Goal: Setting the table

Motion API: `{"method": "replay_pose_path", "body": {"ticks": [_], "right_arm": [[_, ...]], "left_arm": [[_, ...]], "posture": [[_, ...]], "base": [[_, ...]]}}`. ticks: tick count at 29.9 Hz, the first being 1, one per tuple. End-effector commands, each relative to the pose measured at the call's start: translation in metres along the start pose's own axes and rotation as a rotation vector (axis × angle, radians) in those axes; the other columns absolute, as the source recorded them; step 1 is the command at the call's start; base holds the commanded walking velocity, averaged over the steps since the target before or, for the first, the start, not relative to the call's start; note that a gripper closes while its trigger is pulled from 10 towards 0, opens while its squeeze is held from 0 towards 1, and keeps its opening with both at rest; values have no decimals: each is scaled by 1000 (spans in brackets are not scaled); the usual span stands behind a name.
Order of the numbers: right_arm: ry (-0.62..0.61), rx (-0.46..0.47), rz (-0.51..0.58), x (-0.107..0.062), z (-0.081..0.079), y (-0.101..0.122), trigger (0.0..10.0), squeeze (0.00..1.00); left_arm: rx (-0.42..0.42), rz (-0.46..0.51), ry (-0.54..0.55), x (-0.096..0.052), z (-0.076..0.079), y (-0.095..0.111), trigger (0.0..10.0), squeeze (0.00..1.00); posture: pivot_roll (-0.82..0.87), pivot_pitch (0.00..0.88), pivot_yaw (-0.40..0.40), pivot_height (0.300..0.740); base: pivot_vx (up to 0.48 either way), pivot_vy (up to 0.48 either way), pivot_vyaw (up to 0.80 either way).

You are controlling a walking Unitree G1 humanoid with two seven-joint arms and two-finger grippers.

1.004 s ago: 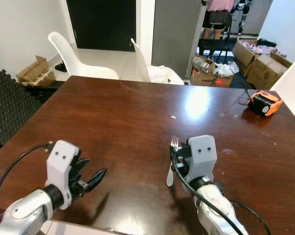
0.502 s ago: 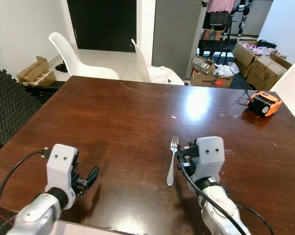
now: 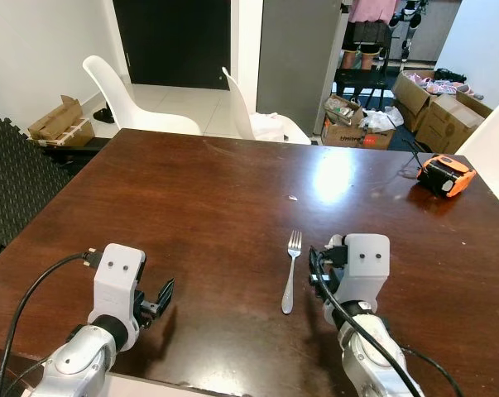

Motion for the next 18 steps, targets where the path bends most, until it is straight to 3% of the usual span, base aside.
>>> {"method": "replay_pose_path", "body": {"ticks": [1, 18], "right_arm": [[-17, 37, -18, 0, 4, -5, 10000, 0], [-29, 41, -28, 2, 8, -8, 10000, 0]], "left_arm": [[8, -21, 2, 0, 2, -6, 10000, 0], [15, -15, 3, 3, 6, -7, 10000, 0]], "posture": [[57, 157, 83, 740], [55, 152, 81, 740]], "base": [[0, 0, 0], [0, 0, 0]]}}
Point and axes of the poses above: a point about 5 cm out from each wrist's last joint towards the gripper, its own x axis pointing out of the wrist towards the gripper, its own y axis along the axis of the wrist's last joint, z = x × y, the point moved 5 cm from there along x, pointing out of the wrist towards the gripper, and after that the axes turned 10 degrees about x, right-handed, at the moved point
